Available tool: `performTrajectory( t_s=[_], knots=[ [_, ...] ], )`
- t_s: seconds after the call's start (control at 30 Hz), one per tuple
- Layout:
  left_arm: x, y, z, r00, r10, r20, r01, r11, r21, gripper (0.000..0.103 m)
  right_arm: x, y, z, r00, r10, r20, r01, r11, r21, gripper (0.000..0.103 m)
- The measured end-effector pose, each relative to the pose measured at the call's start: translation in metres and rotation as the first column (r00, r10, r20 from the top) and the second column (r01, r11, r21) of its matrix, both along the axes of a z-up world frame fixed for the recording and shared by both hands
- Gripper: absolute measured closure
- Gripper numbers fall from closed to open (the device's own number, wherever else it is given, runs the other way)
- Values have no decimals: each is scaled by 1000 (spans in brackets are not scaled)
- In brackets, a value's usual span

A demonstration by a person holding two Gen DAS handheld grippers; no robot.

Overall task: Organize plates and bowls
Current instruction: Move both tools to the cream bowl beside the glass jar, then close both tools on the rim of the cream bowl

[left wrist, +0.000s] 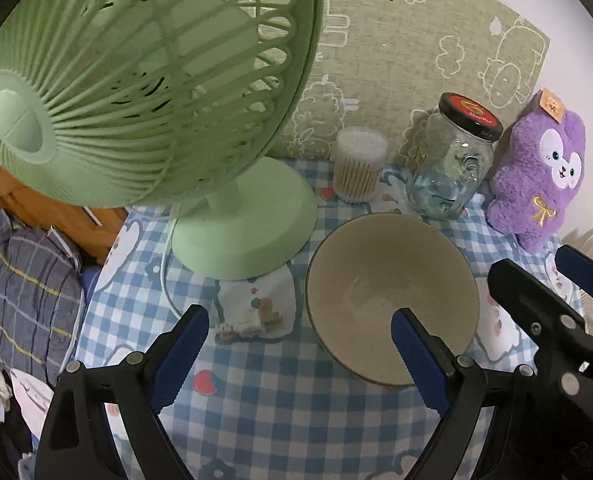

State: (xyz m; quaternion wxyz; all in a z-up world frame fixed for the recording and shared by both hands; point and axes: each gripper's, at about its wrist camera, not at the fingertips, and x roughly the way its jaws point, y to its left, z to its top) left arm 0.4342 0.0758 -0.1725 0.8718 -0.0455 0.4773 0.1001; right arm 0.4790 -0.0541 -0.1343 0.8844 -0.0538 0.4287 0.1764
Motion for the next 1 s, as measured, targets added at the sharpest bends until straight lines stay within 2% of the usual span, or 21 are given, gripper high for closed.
performTrajectory(
  t_s=[0.17, 0.23, 0.37, 0.5, 0.6, 0.67, 0.77, 0.93, 1.0],
  knots=[
    [8, 3, -8, 1000, 4, 6, -4, 1000, -6, 10, 13, 1, -13, 999, -16, -40, 16, 1000, 15, 25],
    [11, 3, -13, 1000, 0, 7, 0, 1000, -11, 15, 16, 1, -18, 999, -25, -40, 25, 1000, 8, 25],
    [18, 2, -24, 1000, -3, -23, 3, 1000, -9, 22, 21, 4, -28, 998, -28, -50, 27, 1000, -12, 37],
    [24, 1, -34, 999, -12, -43, 11, 1000, -28, 38, 27, 4, -41, 996, -36, -82, 35, 999, -7, 46],
    [28, 0, -38, 999, -14, -52, 12, 999, -37, 48, 29, 4, -47, 995, -35, -91, 34, 999, -16, 56],
    [28, -1, -37, 999, -15, -44, 13, 999, -46, 49, 30, 6, -52, 995, -27, -96, 23, 999, -42, 64],
    [30, -5, -37, 998, -36, -47, 33, 997, -71, 60, 32, 5, -58, 992, -25, -122, 21, 999, -34, 75],
    [33, -13, -40, 996, -53, -65, 51, 998, -34, 70, 33, 5, -63, 990, -24, -142, 22, 1000, -17, 83],
    [33, -13, -41, 997, -44, -57, 43, 999, -28, 76, 33, 7, -63, 990, -18, -141, 16, 1000, -18, 84]
  ],
)
